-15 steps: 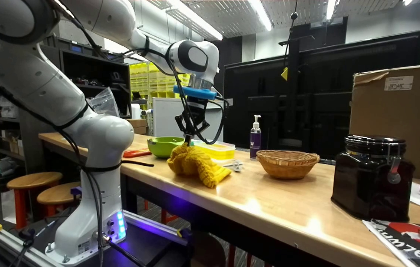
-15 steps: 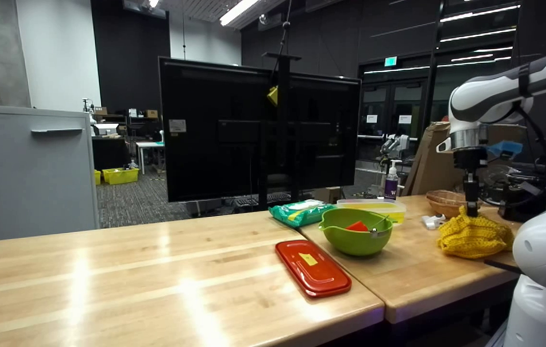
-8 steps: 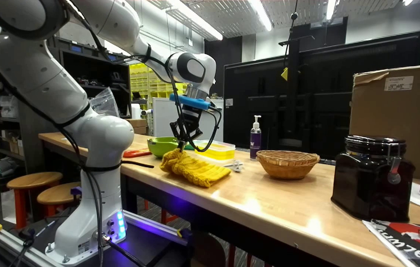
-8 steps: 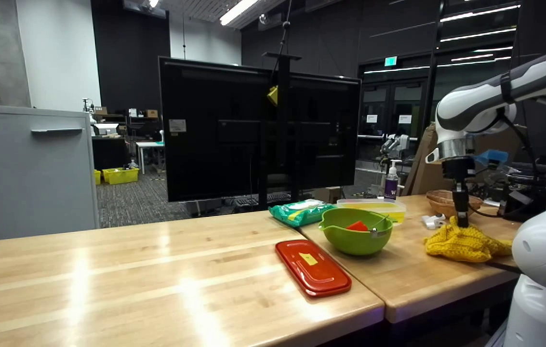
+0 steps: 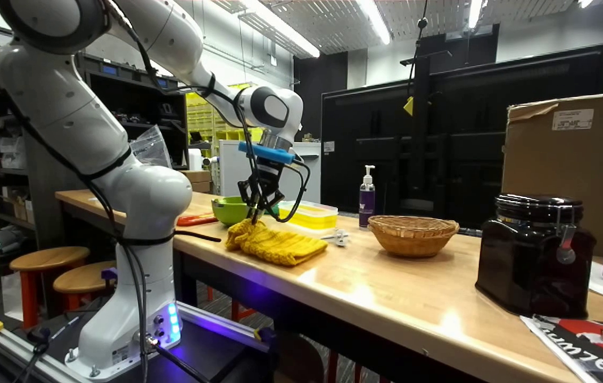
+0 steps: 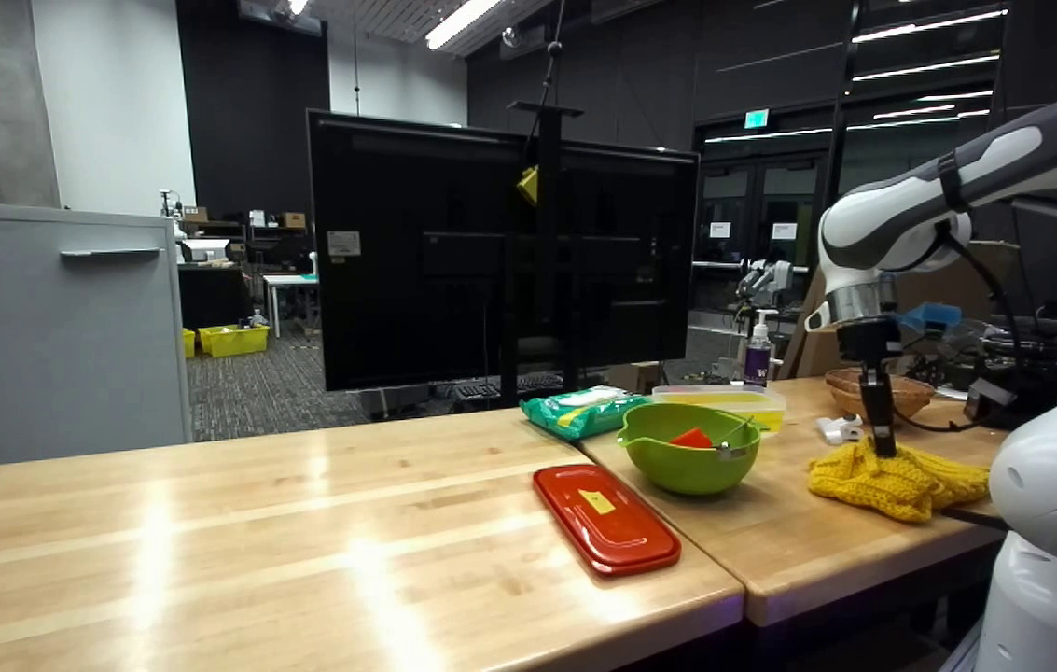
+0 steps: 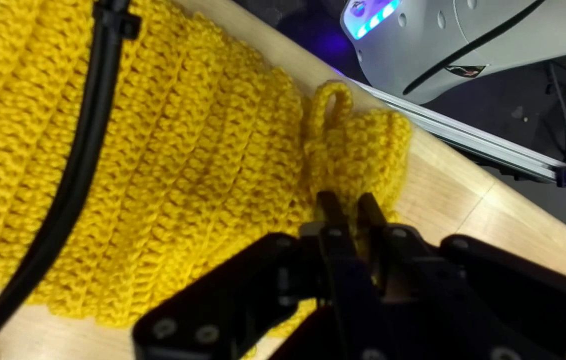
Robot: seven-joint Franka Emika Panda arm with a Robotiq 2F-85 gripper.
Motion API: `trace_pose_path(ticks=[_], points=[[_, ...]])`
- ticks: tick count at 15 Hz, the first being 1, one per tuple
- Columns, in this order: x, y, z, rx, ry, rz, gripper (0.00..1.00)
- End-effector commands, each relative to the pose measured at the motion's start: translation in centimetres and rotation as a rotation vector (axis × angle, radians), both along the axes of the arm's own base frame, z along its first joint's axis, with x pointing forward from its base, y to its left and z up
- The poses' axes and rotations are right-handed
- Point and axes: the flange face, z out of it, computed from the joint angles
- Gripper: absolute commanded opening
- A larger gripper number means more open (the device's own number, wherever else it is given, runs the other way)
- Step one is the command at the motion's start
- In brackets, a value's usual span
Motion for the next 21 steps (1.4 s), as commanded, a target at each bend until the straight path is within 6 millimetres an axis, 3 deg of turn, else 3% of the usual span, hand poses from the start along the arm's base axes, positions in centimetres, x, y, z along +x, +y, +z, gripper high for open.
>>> trace_pose_path(ticks=[1,5,7,8,11,21], points=[[0.0,0.9,0.5,-0.018,0.001,0.002,0.45],[0.1,4.1,2.3,-0.117,0.012,0.086,0.71],[0.3,7.5,3.5,-0.176,-0.008,0.109,0.85],[1.1,4.8,2.4,-0.122,0.018,0.099,0.67],[1.0,7.4,3.4,-0.182,0.003,0.126,0.85],[0.7,7.3,3.3,-0.179,-0.001,0.120,0.85]])
